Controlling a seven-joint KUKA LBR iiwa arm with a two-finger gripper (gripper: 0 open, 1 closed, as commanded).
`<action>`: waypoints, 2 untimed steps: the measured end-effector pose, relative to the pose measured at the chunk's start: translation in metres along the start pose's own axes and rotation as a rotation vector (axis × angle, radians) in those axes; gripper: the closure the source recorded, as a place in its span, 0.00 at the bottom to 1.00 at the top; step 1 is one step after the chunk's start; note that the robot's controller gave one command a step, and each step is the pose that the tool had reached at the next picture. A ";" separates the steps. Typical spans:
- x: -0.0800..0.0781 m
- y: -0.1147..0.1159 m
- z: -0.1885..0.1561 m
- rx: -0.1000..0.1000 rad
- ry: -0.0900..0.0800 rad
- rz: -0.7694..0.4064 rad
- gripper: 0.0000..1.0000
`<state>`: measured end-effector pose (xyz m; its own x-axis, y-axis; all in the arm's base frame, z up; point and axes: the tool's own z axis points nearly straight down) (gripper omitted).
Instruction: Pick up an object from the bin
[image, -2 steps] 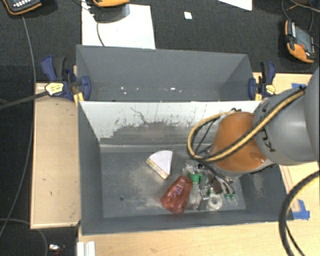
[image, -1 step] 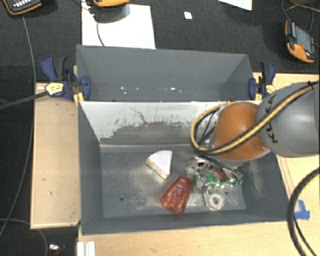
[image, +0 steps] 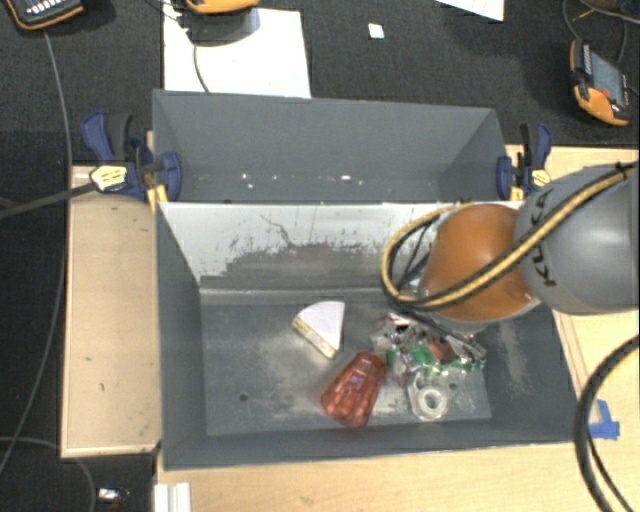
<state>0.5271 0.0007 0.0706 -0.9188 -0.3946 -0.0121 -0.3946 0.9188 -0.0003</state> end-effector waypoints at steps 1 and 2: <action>-0.019 0.000 -0.072 0.003 -0.009 -0.007 1.00; -0.014 -0.002 -0.117 -0.003 0.005 0.018 1.00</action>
Offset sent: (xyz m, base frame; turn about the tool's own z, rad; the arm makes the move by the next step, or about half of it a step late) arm 0.0107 0.0025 0.1157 0.0196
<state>0.5393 0.0033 0.1878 -0.9257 -0.3782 -0.0066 -0.3782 0.9257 0.0024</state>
